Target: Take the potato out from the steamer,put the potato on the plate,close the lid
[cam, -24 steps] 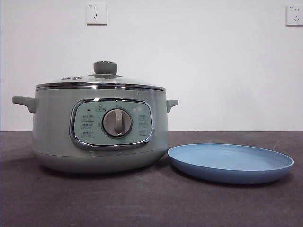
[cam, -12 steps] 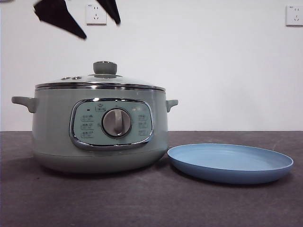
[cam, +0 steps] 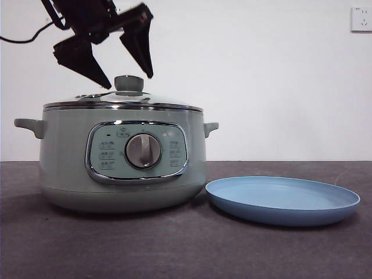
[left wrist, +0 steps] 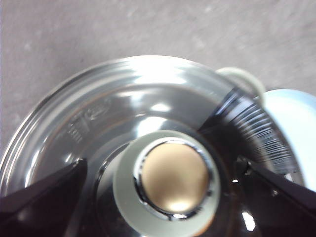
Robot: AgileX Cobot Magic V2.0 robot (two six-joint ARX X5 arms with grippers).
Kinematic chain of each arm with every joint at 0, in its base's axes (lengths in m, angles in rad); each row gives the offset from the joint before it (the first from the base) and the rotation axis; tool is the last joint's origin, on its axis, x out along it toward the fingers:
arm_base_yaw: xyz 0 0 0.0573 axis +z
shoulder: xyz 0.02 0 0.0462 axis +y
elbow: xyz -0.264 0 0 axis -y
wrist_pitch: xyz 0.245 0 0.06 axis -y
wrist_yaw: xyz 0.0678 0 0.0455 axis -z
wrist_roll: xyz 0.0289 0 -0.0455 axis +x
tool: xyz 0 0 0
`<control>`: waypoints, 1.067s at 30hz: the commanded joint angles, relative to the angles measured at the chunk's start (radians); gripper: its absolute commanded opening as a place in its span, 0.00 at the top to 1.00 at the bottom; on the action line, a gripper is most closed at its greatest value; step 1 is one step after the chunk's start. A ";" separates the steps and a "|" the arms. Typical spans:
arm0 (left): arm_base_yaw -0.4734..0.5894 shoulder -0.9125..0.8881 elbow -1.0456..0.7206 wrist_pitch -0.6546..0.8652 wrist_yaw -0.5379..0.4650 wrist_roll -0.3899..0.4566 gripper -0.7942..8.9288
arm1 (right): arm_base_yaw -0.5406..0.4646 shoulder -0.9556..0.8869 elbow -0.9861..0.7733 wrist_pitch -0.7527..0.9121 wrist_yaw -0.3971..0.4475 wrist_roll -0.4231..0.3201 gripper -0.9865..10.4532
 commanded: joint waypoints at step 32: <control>-0.009 -0.027 0.360 -0.252 0.002 0.099 0.93 | 0.003 0.001 0.005 0.010 0.002 0.032 0.37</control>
